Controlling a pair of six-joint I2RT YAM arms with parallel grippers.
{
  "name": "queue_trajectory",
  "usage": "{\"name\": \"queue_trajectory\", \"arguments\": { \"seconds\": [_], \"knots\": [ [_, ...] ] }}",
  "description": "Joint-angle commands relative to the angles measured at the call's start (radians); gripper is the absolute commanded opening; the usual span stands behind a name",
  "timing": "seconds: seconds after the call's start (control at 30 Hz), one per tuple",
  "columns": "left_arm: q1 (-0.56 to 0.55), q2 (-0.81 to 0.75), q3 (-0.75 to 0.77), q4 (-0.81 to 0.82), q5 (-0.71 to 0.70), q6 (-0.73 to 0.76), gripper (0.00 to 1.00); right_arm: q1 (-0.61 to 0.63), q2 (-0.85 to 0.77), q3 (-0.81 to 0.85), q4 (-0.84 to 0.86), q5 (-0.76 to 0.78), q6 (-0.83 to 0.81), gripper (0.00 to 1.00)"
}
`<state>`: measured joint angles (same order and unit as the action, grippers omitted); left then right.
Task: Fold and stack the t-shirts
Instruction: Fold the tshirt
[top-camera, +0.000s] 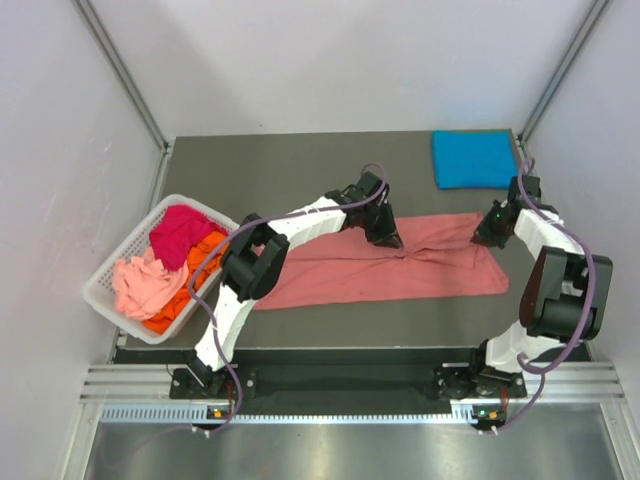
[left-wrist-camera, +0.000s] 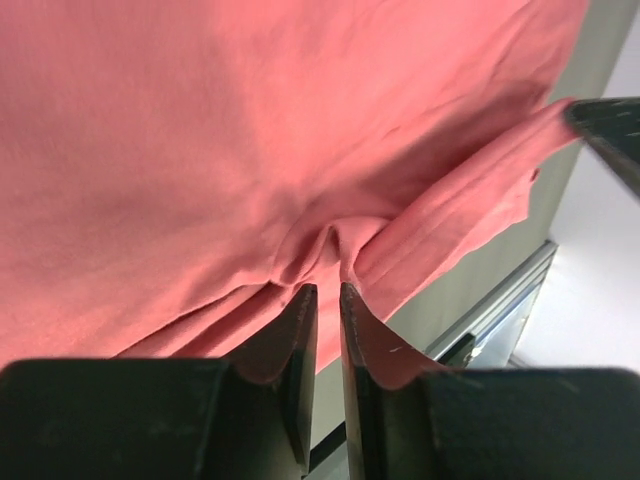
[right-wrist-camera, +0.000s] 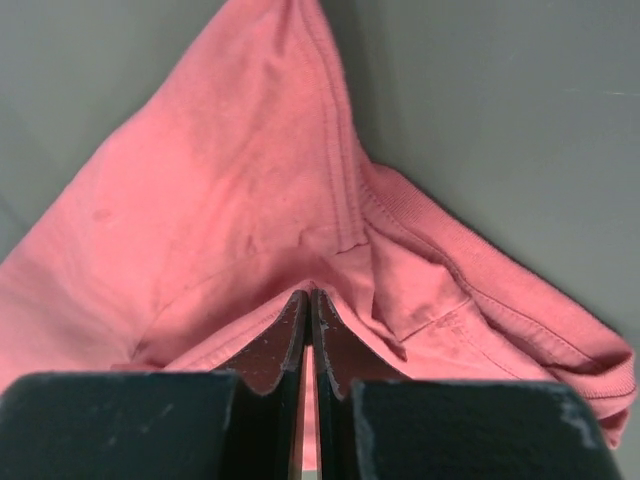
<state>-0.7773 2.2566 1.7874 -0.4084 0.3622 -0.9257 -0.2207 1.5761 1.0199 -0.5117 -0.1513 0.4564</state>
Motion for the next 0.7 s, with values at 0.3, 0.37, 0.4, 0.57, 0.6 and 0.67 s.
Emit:
{"name": "queue_trajectory", "arguments": {
  "seconds": [0.3,0.37,0.4,0.57,0.6,0.67],
  "knots": [
    [0.035,-0.02,0.06,0.023,-0.025,0.14,0.26,0.012,0.056,0.092,0.006,0.032,0.105,0.05],
    [0.035,-0.031,0.041,0.008,-0.064,0.162,0.27,0.012,0.076,0.109,0.002,0.027,0.119,0.07],
    [0.035,-0.041,0.034,0.005,-0.077,0.18,0.27,0.012,0.082,0.114,0.002,0.027,0.122,0.08],
    [0.035,-0.054,0.018,0.019,-0.062,0.214,0.27,0.011,0.099,0.169,-0.029,0.042,0.123,0.21],
    [0.035,-0.054,0.018,0.02,-0.055,0.218,0.27,0.011,0.098,0.177,-0.039,0.05,0.12,0.22],
    [0.036,-0.051,0.015,0.026,-0.045,0.222,0.28,0.011,0.081,0.186,-0.056,0.07,0.11,0.23]
  ]
}}
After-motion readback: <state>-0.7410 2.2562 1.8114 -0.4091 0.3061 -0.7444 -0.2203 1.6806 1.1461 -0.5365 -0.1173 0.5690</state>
